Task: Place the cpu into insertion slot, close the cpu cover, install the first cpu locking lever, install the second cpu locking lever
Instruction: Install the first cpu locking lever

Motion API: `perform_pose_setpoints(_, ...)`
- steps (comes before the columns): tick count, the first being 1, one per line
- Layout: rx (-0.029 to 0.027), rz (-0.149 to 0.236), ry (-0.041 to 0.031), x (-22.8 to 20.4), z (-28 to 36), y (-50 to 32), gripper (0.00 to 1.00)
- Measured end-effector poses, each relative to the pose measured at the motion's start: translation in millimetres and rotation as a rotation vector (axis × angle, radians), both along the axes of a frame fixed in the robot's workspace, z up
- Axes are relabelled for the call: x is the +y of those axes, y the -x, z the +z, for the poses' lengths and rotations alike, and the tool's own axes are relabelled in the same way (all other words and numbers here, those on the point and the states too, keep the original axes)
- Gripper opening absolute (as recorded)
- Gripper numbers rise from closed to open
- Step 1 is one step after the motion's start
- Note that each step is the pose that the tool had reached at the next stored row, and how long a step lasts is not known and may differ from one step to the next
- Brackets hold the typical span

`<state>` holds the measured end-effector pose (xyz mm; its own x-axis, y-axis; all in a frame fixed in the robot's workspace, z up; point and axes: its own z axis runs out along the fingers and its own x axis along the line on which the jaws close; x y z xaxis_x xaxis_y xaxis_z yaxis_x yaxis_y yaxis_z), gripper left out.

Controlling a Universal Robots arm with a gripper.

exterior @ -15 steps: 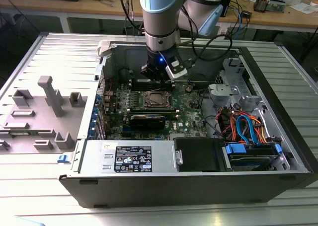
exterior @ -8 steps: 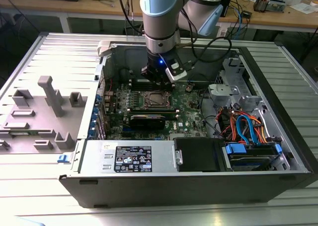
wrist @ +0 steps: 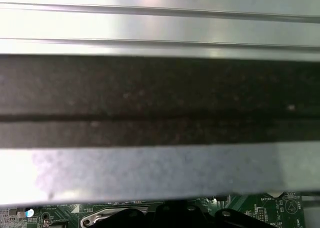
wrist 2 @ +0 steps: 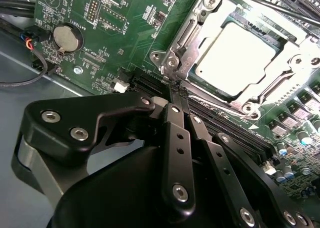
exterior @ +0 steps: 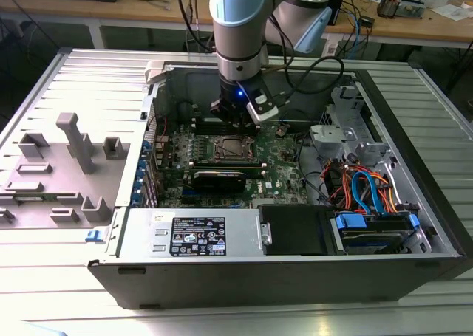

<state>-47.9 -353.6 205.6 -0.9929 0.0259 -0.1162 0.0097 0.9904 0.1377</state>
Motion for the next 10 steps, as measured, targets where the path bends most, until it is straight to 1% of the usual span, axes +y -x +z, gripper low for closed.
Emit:
perform_pose_setpoints(4,0.0000,0.000,0.0007,-0.1,0.7,-0.2,0.11)
perform_pose_setpoints(6,0.0005,0.000,0.0073,-0.1,0.3,-0.3,0.11)
perform_pose_setpoints(10,0.0008,0.000,0.0082,-0.2,-4.9,-0.2,0.11)
